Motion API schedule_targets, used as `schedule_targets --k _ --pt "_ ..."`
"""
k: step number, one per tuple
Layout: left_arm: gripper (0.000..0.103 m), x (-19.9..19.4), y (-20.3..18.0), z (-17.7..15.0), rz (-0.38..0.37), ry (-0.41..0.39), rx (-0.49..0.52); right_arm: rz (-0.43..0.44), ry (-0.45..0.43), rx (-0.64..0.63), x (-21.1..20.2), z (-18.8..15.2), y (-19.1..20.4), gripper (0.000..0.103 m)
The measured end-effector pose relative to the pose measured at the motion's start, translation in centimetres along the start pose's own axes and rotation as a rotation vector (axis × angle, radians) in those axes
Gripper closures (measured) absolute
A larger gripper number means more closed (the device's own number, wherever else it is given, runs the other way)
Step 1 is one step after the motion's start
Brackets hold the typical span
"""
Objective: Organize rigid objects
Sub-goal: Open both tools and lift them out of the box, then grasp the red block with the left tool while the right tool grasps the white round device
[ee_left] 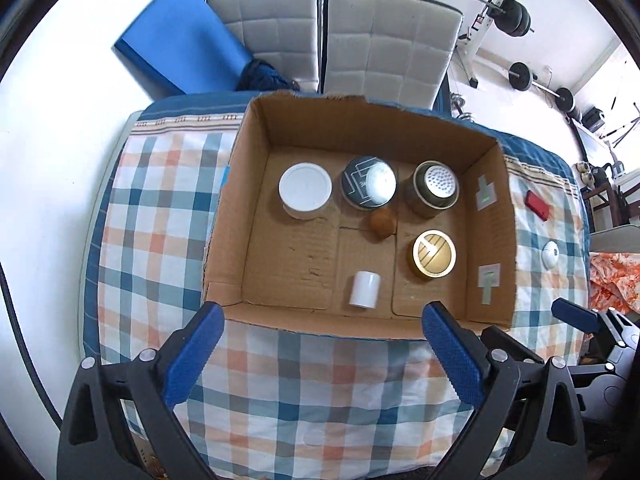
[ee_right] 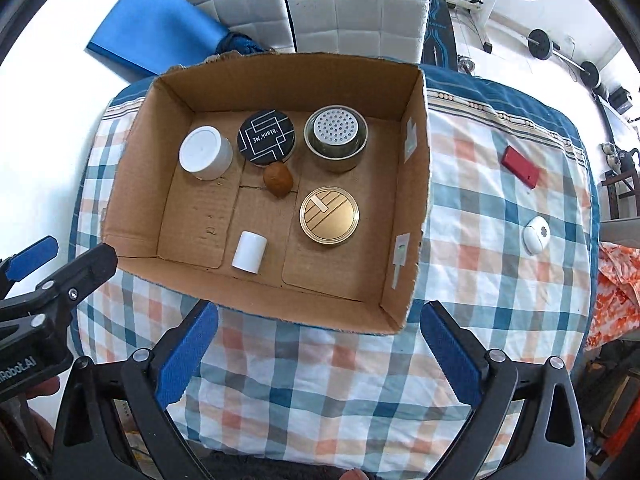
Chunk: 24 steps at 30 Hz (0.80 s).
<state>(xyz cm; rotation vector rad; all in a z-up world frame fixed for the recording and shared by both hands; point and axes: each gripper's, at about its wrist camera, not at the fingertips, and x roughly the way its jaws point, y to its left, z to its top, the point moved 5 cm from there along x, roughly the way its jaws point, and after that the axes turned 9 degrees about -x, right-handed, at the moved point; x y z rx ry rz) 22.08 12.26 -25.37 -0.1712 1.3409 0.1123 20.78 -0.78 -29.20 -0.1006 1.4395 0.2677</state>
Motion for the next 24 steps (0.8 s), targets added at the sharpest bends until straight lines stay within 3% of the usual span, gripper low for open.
schedule_targets --k 5,10,17,24 --pt "0.001 -1.9 -1.6 0.2 -0.022 -0.033 0.001 0.015 -0.028 0.012 -1.8 -0.6 -1.4 0.0" --pt "0.001 -3.5 -5.5 0.6 -0.062 -0.062 0.037 0.015 -0.05 0.065 -3.4 -1.4 -5.2 0.0" --pt "0.001 -2.3 -14.8 1.0 -0.078 -0.059 0.154 -0.022 -0.059 0.202 -4.4 -3.5 -14.4 0.0" --pt "0.001 2.7 -25.1 1.4 -0.049 -0.02 0.26 -0.073 -0.028 0.369 -2.5 -5.5 -25.2 0.0"
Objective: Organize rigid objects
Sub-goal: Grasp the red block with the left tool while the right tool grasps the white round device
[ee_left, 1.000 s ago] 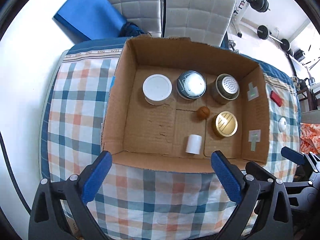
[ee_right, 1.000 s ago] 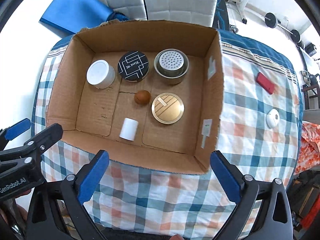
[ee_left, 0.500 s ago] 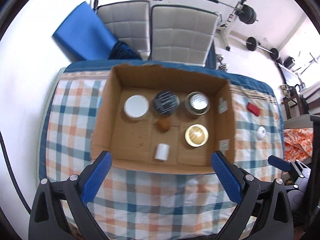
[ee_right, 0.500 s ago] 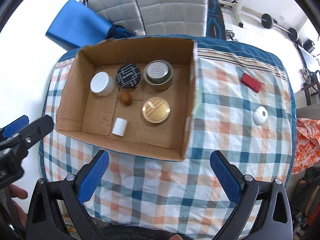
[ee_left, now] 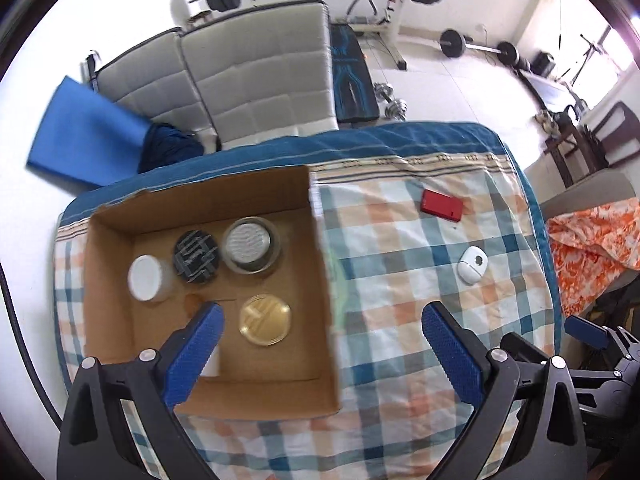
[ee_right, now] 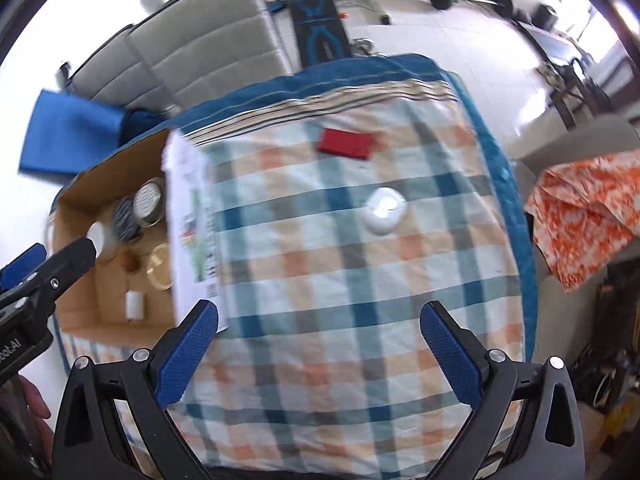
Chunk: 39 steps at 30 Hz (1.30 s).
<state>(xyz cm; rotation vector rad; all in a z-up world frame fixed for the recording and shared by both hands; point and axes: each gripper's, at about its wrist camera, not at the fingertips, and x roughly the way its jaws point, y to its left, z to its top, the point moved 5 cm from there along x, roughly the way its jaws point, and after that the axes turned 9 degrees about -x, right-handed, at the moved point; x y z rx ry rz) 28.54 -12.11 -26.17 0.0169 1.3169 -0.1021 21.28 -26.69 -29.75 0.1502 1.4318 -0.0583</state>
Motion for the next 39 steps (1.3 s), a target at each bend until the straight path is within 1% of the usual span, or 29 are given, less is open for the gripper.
schedule_targets --k 1,3,6,8,14,16,17,20,21,23,24,25,28,33,36,39 --pt "0.001 0.8 -0.8 0.4 0.017 0.001 0.003 0.0 0.007 0.019 0.6 0.3 -1.2 0.0" --pt "0.001 2.7 -2.7 1.2 0.028 0.023 0.021 0.004 0.023 0.064 2.1 1.1 -3.5 0.0" --pt "0.001 6.0 -5.4 2.8 0.032 0.066 0.029 0.018 0.051 0.117 4.8 2.3 -6.1 0.0" --pt "0.001 7.9 -6.5 3.6 0.03 0.092 0.024 0.026 0.066 0.142 6.7 3.2 -7.3 0.0" --pt "0.002 14.6 -8.8 5.7 0.042 0.203 0.013 0.056 0.119 0.213 12.7 5.7 -9.5 0.0" --pt "0.002 16.2 -9.1 6.0 0.056 0.228 0.018 0.066 0.142 0.234 14.5 6.1 -9.9 0.001" --pt "0.002 16.9 -9.2 6.1 0.059 0.24 0.02 0.087 0.153 0.248 15.4 6.2 -9.9 0.001" --pt "0.002 18.5 -9.4 6.3 0.07 0.268 0.023 0.118 0.181 0.263 17.5 6.4 -9.6 0.009" --pt "0.002 19.0 -9.5 6.4 0.067 0.276 0.023 0.122 0.186 0.262 18.0 6.5 -9.3 0.015" --pt "0.002 19.5 -9.6 6.6 0.07 0.284 0.022 0.111 0.204 0.252 19.0 6.6 -8.9 0.033" --pt "0.002 19.7 -9.6 6.6 0.069 0.287 0.023 0.105 0.217 0.241 19.5 6.6 -8.7 0.048" --pt "0.002 19.8 -9.7 6.8 0.068 0.288 0.024 0.087 0.218 0.233 19.7 6.7 -8.6 0.051" --pt "0.002 19.8 -10.6 7.2 0.069 0.276 0.051 0.075 0.21 0.198 19.5 6.9 -8.6 0.052" --pt "0.002 19.2 -12.2 8.2 0.041 0.255 0.079 0.009 0.169 0.17 18.0 7.9 -10.7 0.052" --pt "0.002 19.7 -13.6 8.8 0.018 0.269 0.09 -0.027 0.155 0.166 17.5 8.8 -12.3 0.052" --pt "0.002 20.8 -14.4 8.9 -0.007 0.309 0.113 -0.048 0.159 0.172 17.6 9.4 -13.7 0.052"
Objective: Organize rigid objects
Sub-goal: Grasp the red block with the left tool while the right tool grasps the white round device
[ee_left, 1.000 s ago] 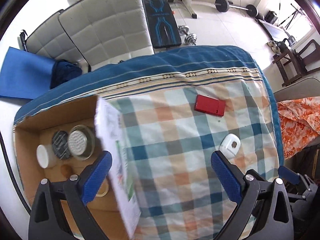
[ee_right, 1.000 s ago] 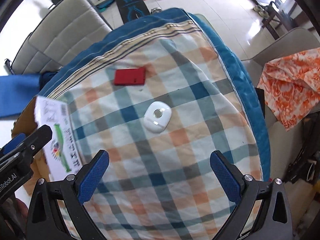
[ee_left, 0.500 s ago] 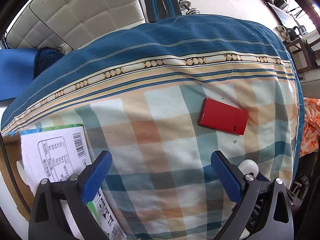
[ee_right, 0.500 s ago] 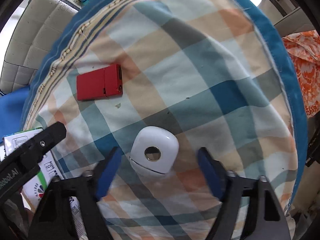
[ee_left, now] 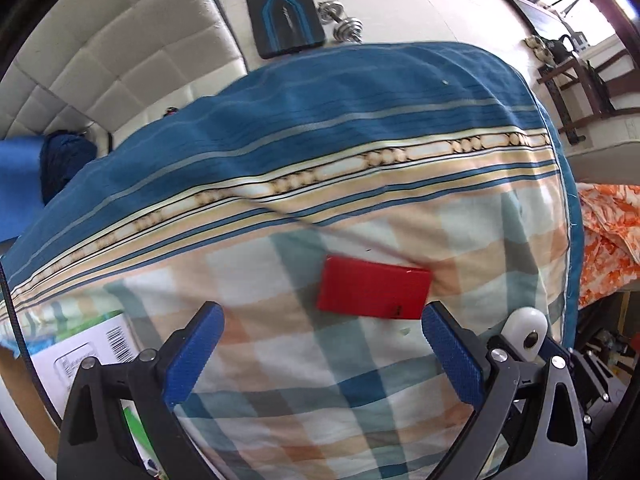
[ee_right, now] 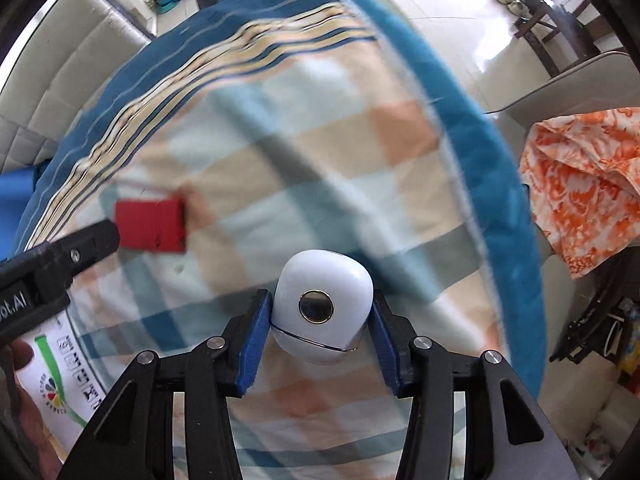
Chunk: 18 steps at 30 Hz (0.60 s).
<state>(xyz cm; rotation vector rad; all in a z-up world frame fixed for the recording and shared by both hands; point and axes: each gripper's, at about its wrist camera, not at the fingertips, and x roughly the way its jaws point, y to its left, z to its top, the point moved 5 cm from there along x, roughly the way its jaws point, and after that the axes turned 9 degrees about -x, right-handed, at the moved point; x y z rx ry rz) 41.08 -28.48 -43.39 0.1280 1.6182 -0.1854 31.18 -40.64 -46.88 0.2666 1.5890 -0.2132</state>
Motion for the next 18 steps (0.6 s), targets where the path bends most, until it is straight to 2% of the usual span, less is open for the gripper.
schedule_targets --k 7,12,15,17,18 --pt "0.002 3.0 -1.9 0.9 -0.003 0.076 0.061 0.015 0.031 0.022 1.2 1.1 -2.0 0.052" --pt "0.002 4.3 -1.7 1.0 -0.001 0.062 0.065 0.017 0.047 0.03 1.9 1.4 -3.0 0.052" --pt "0.01 4.3 -2.1 1.0 0.018 0.03 0.085 0.019 0.061 0.036 2.0 1.7 -2.8 0.052" --pt "0.021 3.7 -2.7 0.8 0.026 0.009 0.099 0.015 0.075 0.032 2.3 1.9 -2.9 0.052" --pt "0.03 3.3 -2.5 0.6 0.031 -0.001 0.107 0.01 0.081 0.03 2.4 2.0 -2.9 0.052"
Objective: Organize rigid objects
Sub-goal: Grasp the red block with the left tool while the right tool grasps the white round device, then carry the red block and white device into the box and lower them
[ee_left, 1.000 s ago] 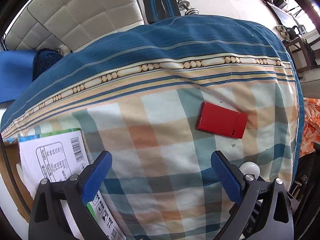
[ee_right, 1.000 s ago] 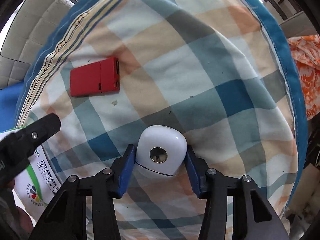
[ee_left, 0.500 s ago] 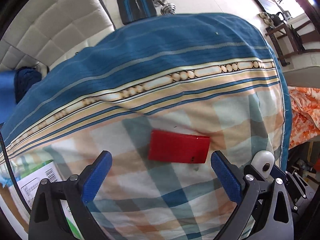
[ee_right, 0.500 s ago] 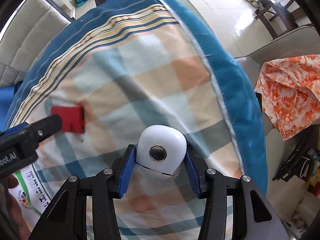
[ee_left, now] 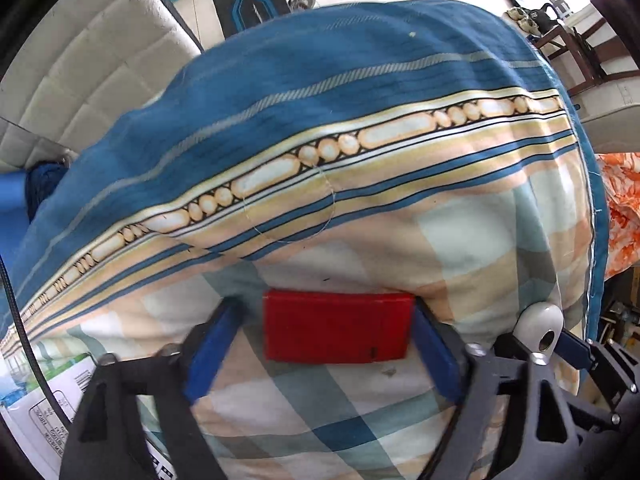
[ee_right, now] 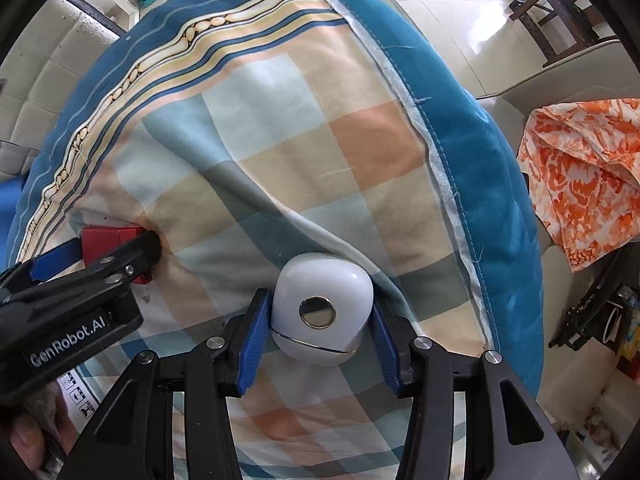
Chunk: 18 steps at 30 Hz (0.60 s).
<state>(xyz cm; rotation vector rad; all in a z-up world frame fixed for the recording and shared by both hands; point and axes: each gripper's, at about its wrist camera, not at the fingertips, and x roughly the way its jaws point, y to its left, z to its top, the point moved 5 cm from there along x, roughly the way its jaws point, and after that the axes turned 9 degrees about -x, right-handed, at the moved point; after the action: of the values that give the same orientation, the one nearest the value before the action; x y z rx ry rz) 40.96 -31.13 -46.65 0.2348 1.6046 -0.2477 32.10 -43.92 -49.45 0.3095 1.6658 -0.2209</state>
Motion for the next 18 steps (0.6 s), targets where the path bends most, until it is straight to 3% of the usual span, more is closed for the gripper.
schedule_targets --k 1,11,18 --pt "0.037 -0.3 0.2 -0.1 0.0 -0.004 0.004 -0.005 0.004 -0.002 0.1 0.1 0.0 0.052" --pt "0.037 -0.8 0.0 -2.4 0.017 -0.02 0.002 0.003 0.013 -0.034 -0.4 -1.2 0.8 0.053" --pt "0.037 -5.3 0.8 -6.1 -0.002 -0.093 -0.028 0.025 -0.021 -0.08 -2.3 -3.7 2.1 0.054"
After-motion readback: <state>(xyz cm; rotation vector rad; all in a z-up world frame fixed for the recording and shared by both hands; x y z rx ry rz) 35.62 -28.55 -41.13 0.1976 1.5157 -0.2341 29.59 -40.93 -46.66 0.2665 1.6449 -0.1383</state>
